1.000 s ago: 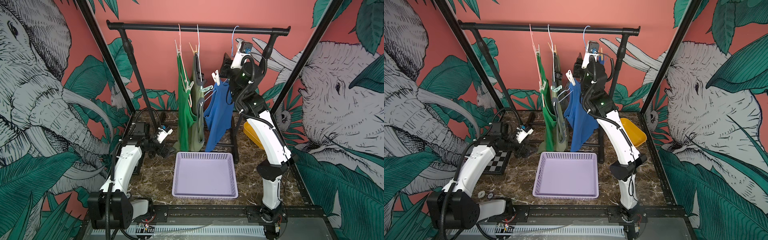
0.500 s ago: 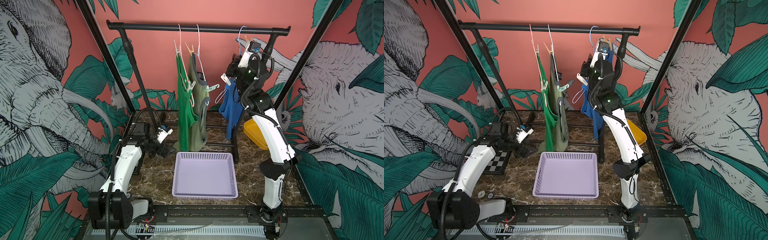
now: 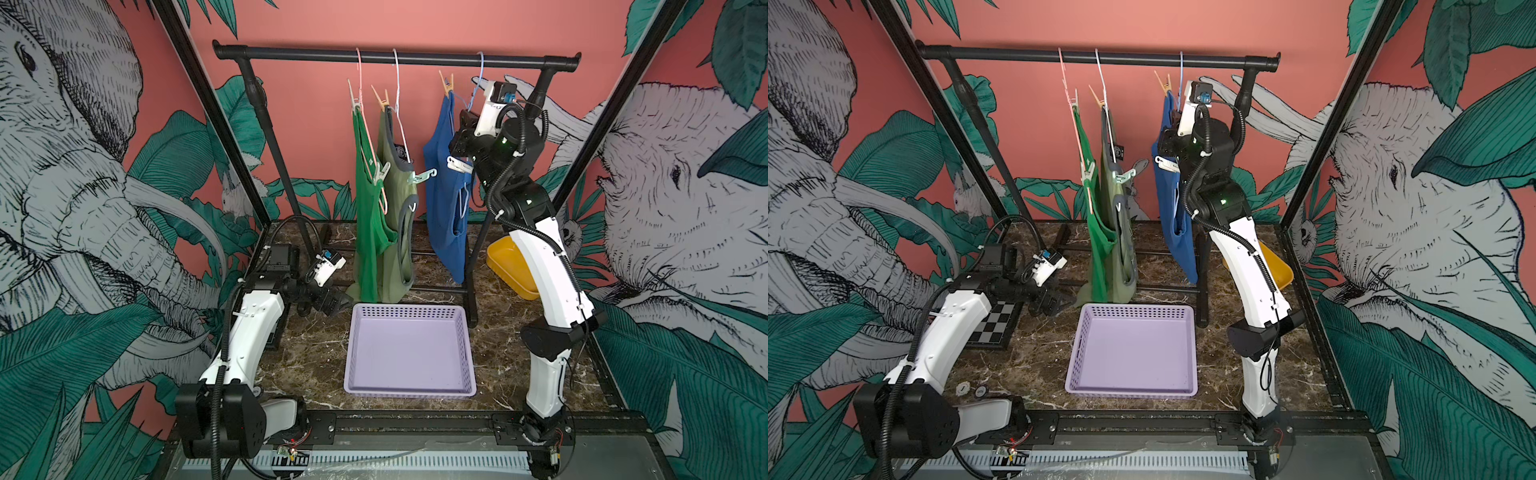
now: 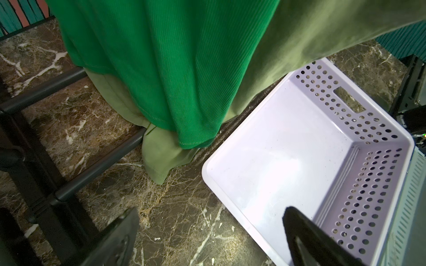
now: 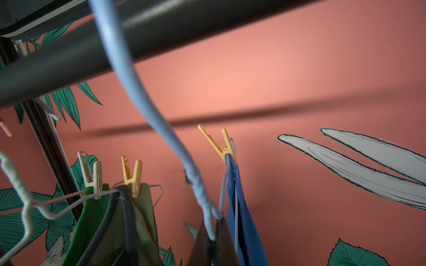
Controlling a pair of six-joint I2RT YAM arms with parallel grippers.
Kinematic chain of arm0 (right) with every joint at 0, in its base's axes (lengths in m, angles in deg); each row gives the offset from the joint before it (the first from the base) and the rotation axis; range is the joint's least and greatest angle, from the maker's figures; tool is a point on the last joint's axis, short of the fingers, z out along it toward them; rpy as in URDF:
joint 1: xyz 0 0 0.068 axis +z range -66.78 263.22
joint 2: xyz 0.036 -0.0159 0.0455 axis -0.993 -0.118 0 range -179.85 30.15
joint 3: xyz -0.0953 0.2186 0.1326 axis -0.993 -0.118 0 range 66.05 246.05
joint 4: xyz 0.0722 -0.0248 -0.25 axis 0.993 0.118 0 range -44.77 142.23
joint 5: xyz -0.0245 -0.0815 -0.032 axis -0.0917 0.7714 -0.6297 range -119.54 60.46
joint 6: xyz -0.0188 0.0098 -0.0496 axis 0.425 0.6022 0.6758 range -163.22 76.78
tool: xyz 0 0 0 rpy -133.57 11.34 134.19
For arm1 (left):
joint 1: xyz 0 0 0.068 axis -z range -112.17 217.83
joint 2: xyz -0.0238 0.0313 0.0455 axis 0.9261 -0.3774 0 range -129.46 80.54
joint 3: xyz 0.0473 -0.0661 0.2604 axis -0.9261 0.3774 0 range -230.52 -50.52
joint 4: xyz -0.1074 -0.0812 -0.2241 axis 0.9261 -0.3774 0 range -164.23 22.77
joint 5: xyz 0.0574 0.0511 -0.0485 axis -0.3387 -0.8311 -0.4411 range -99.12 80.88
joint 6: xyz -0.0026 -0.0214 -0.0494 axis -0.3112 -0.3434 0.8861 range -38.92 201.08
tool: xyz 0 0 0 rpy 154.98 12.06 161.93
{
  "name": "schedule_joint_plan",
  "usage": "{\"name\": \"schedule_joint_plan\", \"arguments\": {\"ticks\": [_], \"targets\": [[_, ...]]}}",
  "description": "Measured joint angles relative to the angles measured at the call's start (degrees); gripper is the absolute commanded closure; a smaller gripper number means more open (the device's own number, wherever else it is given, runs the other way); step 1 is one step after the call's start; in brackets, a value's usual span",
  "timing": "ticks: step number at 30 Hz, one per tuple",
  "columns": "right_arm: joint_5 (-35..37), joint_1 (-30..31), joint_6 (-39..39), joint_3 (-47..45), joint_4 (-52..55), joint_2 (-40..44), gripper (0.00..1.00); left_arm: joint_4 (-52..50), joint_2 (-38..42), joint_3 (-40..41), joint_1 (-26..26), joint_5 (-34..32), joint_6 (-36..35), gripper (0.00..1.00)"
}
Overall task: Remove the clothespins securing tank tops to the hanger
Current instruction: Pick up the hanger from the clothesline.
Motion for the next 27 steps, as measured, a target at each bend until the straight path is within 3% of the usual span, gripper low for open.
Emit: {"name": "schedule_joint_plan", "arguments": {"ticks": [11, 27], "targets": [[-6.54, 0.02, 1.27, -2.19, 1.05, 3.96, 1.0, 0.0, 0.0, 0.0, 0.0, -0.11, 0.13, 0.01], [-10.36, 0.02, 1.53, -8.83, 5.2, 13.51, 1.0, -1.44, 0.07, -2.8, 0.0, -1.46, -1.09, 0.01]]}}
